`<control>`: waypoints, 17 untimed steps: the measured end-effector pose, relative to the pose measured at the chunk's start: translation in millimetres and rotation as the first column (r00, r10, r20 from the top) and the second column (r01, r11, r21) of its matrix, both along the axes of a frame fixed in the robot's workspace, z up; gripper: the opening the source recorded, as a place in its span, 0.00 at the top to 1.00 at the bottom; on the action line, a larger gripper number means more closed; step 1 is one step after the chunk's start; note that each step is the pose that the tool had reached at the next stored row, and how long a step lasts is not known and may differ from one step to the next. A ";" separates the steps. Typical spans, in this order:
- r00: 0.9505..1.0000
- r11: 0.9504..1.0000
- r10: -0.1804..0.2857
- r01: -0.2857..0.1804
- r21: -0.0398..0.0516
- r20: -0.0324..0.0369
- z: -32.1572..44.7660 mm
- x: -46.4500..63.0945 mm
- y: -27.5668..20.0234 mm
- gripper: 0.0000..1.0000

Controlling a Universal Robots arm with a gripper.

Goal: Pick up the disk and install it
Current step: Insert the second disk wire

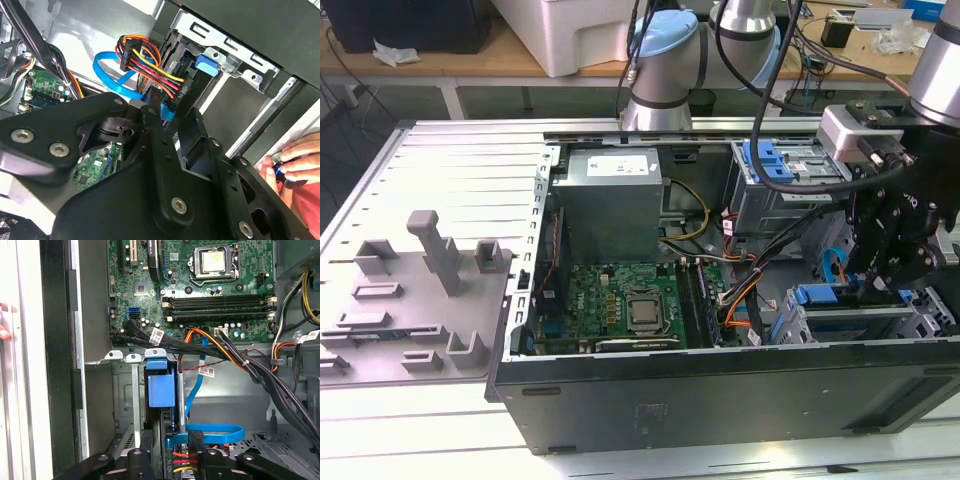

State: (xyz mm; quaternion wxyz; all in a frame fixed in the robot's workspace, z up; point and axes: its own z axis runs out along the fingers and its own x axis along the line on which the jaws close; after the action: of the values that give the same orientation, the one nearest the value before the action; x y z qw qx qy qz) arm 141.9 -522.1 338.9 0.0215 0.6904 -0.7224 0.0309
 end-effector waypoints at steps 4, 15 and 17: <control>1.000 1.000 0.000 0.000 -0.002 0.000 6.9 -0.5 0.1 0.58; 1.000 1.000 0.000 0.000 -0.006 0.012 25.8 -15.7 0.8 0.58; 1.000 1.000 0.000 0.000 -0.006 0.016 27.9 -19.9 1.0 0.58</control>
State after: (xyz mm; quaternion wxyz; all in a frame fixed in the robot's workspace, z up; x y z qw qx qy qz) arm 122.1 -521.1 366.8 0.0178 0.6901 -0.7225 0.0387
